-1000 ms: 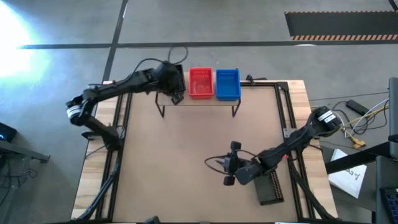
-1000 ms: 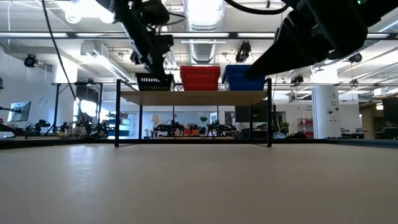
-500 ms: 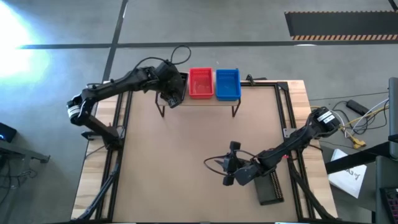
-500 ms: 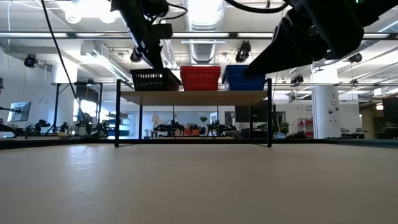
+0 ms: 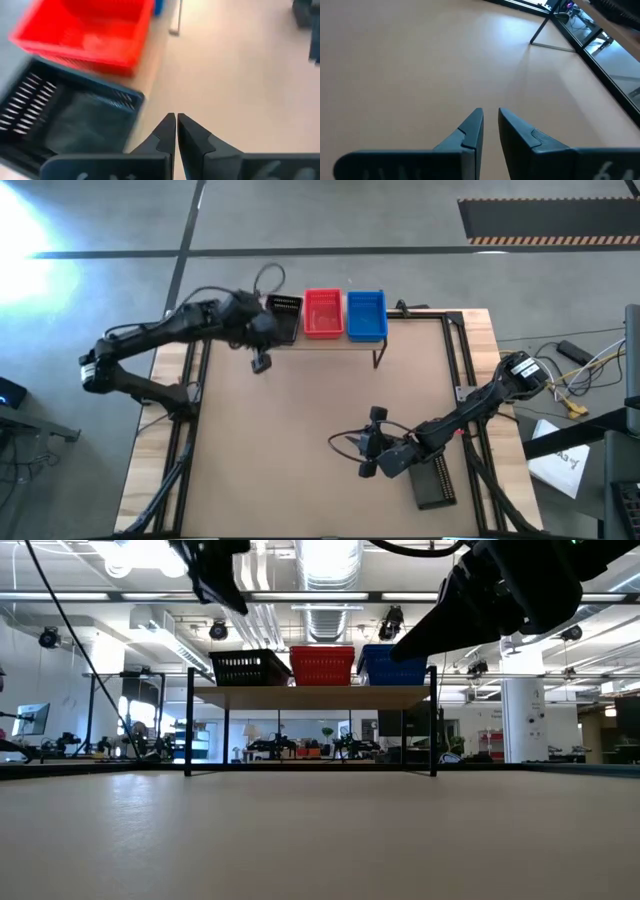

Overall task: Stack baskets on shelf by color
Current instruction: Adjust the black bins on the shelf, then stack the black bin on the black bins on the shelf

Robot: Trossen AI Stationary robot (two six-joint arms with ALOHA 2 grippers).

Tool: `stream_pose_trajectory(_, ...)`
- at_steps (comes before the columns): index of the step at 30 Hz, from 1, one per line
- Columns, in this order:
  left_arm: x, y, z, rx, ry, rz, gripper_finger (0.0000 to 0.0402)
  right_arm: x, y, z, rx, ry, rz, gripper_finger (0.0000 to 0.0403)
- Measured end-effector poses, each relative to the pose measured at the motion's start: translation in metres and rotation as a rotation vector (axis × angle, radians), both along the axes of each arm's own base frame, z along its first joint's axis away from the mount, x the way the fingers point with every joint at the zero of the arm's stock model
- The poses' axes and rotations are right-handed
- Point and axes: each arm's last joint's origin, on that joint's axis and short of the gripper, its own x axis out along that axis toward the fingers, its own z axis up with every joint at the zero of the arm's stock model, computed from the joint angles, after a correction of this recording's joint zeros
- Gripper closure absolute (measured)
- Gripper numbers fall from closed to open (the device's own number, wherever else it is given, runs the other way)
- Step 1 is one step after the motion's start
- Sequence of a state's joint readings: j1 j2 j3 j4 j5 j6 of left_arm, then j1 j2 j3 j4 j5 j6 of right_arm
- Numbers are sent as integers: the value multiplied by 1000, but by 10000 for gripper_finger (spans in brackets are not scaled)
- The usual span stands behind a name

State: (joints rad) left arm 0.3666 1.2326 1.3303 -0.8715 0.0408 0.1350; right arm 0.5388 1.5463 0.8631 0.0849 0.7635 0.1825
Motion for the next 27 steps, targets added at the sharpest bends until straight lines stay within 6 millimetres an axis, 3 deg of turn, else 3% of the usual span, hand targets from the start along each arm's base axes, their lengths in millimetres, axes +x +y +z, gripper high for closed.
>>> stream_pose_trajectory(9, 22, 7, -60, 157, 24, 203, 400, 0, 0, 0, 0, -1, 1, 351)
stream_pose_trajectory(19, 46, 9, -55, 207, -140, 168, 400, -2, 2, 0, -3, 2, 10, 351)
stream_pose_trajectory(23, 40, -11, -43, 185, -151, 86, 400, -16, 14, 10, -27, -20, 21, 351)
stream_pose_trajectory(27, 30, -49, -42, 168, -154, -45, 400, -47, 33, 32, -16, -87, 22, 351)
